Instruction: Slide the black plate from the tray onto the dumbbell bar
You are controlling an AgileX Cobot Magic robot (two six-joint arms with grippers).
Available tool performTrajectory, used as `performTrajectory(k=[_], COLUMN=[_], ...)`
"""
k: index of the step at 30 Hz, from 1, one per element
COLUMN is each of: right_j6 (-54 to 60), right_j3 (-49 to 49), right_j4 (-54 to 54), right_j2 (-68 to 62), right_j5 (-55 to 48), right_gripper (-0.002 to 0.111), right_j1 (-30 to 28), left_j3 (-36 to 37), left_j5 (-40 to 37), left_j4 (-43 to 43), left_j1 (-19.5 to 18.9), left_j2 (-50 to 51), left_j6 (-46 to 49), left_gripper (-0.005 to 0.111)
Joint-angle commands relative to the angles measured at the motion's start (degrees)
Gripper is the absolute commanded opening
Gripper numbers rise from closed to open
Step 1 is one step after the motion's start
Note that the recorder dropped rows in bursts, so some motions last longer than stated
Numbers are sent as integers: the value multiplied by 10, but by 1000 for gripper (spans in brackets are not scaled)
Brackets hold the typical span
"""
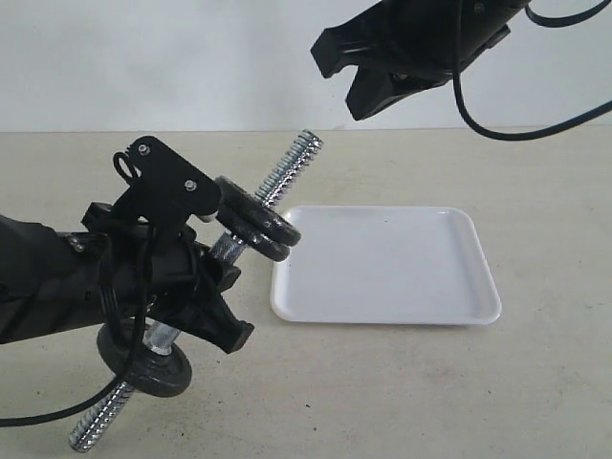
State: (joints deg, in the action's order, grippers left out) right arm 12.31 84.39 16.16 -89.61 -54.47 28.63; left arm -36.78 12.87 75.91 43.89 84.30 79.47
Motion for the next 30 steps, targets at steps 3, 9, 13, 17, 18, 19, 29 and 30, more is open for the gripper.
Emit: performTrajectory(k=[3,9,13,17,18,19,29,30], right_j6=[-2,-8,-8,-8,-8,-8,-8,-8], right_j3=[2,2,2,2,2,2,2,2], right_j4=[-5,-5,-5,-5,-5,-5,-5,-5], right_j2=[4,4,4,4,4,4,4,4], right_j5=[-1,-5,-5,-5,-5,-5,-15,-17], right_gripper=[0,0,0,0,0,0,0,0], right_j1=[-1,-1,-1,-1,-1,-1,-1,-1], left_j3=[-33,-33,-33,-33,-33,-33,-33,-33], left_j5=[67,64,64,64,64,64,64,64], left_j4=[-40,-40,-40,-40,-40,-40,-40,-40], left_j1=[1,1,1,1,1,1,1,1], left_j2=[-36,-36,-36,-36,-36,-36,-36,-36], left_j6=[-3,-3,-3,-3,-3,-3,-3,-4], left_gripper=[4,4,4,4,4,4,4,4])
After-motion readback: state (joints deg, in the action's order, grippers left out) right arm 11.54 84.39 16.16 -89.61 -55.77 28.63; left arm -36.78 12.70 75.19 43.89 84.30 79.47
